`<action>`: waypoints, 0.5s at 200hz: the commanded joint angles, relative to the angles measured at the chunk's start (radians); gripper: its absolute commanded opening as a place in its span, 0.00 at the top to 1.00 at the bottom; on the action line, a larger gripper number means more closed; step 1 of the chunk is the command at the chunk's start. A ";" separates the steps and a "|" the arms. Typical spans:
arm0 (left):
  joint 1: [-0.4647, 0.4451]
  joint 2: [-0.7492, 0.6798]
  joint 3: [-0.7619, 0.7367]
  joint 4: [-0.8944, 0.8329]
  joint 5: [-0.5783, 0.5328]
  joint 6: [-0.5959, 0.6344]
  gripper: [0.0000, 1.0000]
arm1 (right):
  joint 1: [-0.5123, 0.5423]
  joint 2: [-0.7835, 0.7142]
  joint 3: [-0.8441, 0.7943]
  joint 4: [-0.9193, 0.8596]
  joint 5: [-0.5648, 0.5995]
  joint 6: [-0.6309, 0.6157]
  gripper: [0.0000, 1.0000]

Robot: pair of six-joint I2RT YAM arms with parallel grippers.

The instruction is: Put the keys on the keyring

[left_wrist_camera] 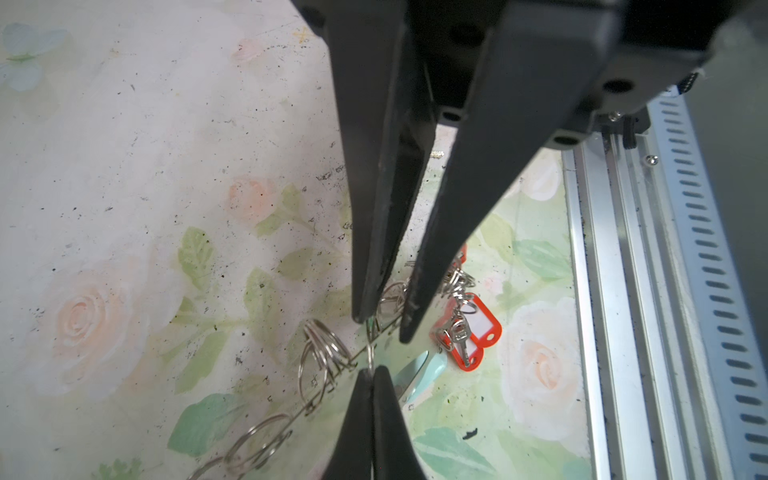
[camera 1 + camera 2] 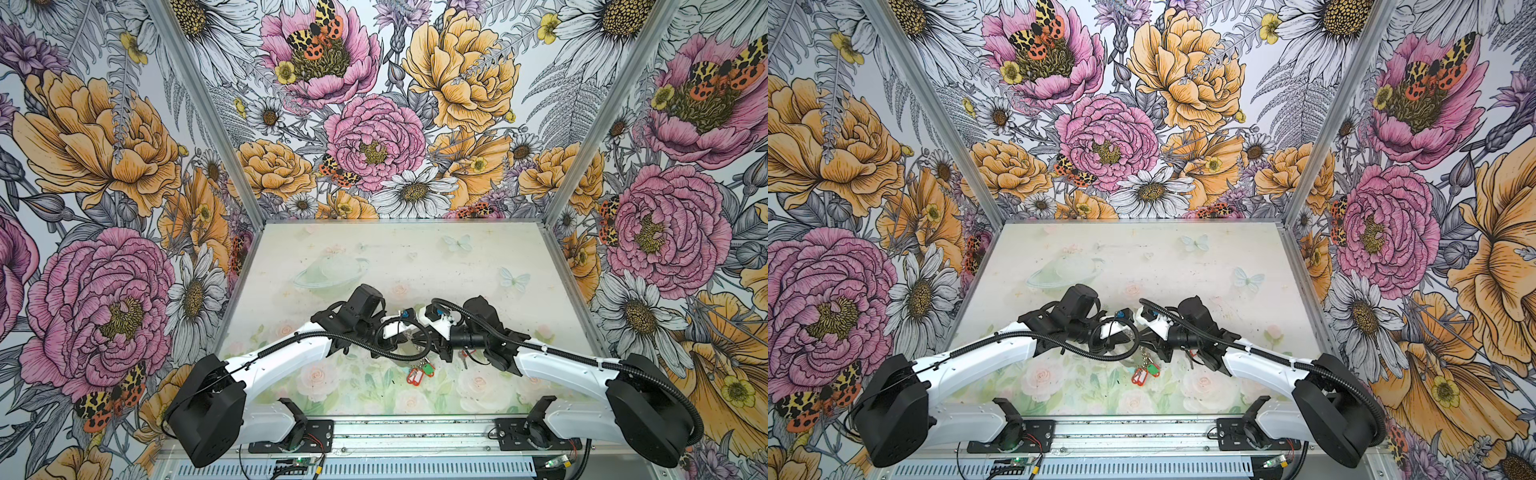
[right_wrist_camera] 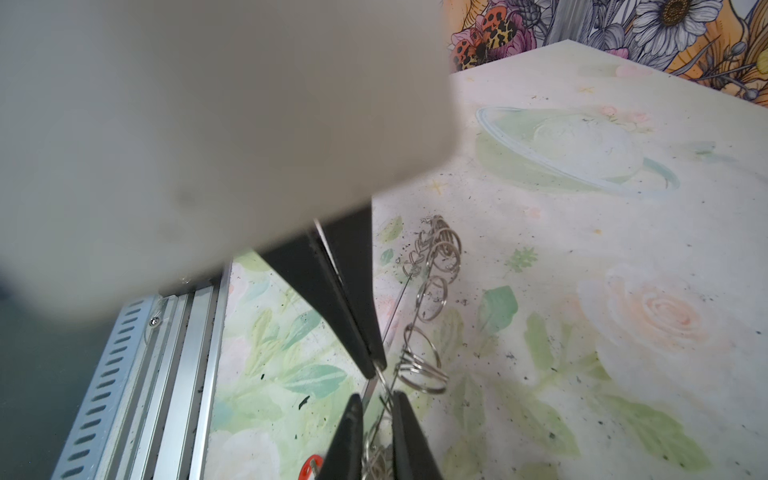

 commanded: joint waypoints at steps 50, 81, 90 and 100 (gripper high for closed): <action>0.018 -0.037 0.010 0.034 0.068 0.030 1.00 | -0.029 0.008 -0.034 0.089 -0.084 0.023 0.80; 0.023 -0.044 0.007 0.043 0.079 0.029 1.00 | -0.042 0.009 -0.052 0.132 -0.117 0.037 0.80; 0.024 -0.046 0.008 0.041 0.081 0.029 1.00 | -0.041 0.014 -0.050 0.131 -0.122 0.036 0.80; 0.024 -0.045 0.007 0.042 0.084 0.028 1.00 | -0.042 0.014 -0.051 0.134 -0.115 0.037 0.80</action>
